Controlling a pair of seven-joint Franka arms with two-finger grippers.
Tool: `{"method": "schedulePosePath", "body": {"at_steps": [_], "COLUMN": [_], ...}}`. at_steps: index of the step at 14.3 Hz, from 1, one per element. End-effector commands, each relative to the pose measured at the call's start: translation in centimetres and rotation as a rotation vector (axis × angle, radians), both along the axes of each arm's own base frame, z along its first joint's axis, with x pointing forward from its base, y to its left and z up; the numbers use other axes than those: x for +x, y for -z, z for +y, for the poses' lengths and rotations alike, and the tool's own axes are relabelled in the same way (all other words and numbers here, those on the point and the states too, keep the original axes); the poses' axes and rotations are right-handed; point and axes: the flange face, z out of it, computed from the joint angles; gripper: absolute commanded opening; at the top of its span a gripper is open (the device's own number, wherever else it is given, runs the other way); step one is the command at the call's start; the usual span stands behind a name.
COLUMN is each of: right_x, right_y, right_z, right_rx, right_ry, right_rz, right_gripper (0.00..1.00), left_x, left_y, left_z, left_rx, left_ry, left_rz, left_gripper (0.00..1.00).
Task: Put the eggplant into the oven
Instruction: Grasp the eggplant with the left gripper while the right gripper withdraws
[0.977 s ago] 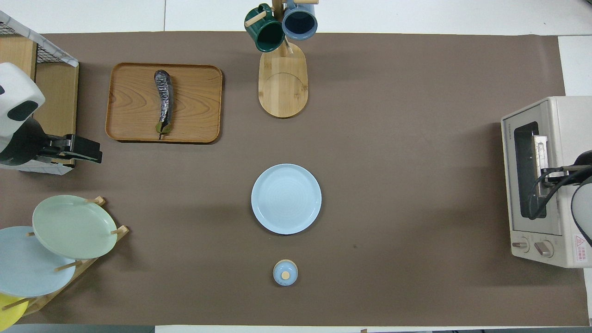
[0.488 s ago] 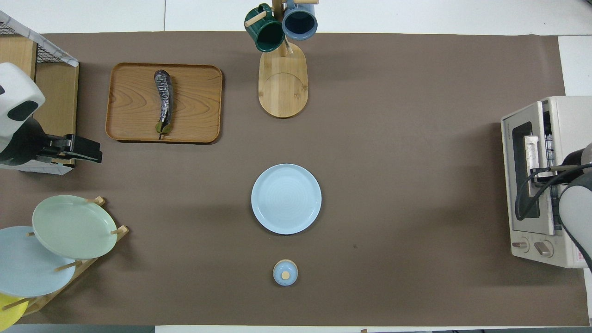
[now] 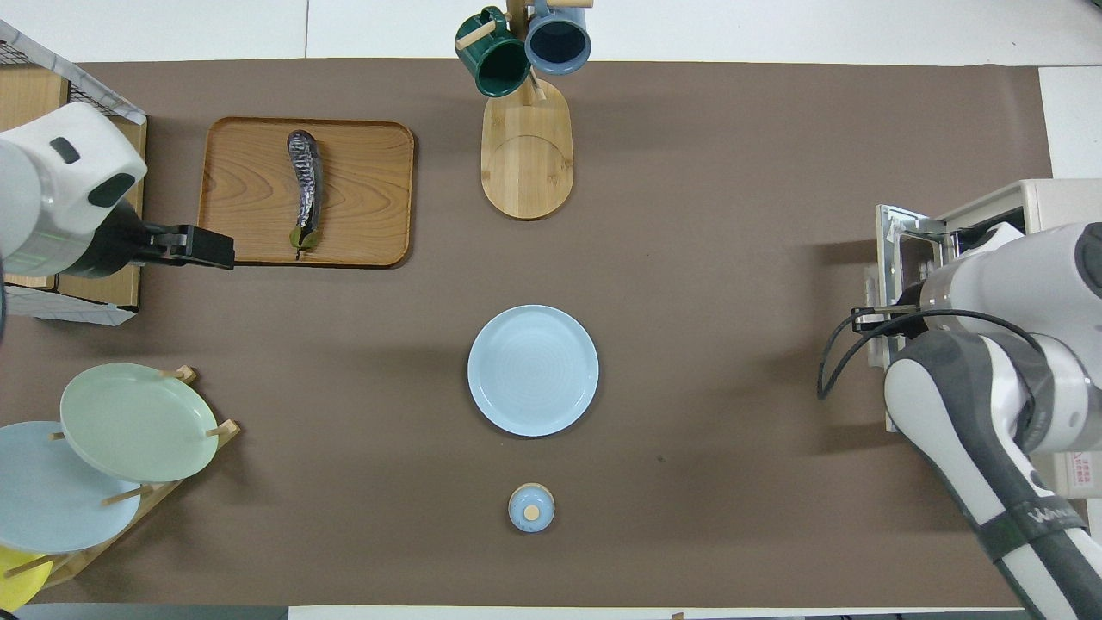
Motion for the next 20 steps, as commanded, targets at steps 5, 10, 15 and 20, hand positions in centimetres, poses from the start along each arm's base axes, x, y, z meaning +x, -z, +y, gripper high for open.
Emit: {"method": "schedulePosePath", "body": {"at_steps": [5, 10, 15, 20], "right_x": [0.5, 1.6, 3.1, 0.8], "right_y": [4.9, 2.5, -10.0, -22.4], "right_z": [0.6, 5.6, 1.4, -1.9], "right_rx": [-0.017, -0.018, -0.036, -0.039], "right_ry": [0.069, 0.05, 0.114, 0.164], "right_rz": [-0.018, -0.015, 0.106, 0.106], "right_gripper": [0.0, 0.0, 0.0, 0.26], "left_x": [9.0, 12.3, 12.0, 10.7], "left_y": [12.2, 19.4, 22.0, 23.3], "left_z": [-2.2, -2.5, -2.0, -1.8], "left_rx": [-0.01, -0.001, 0.034, 0.035], "left_ry": [0.015, 0.026, 0.072, 0.078], "left_rz": [-0.06, -0.098, -0.109, -0.092], "left_gripper": [1.0, 1.0, 0.95, 0.58]}}
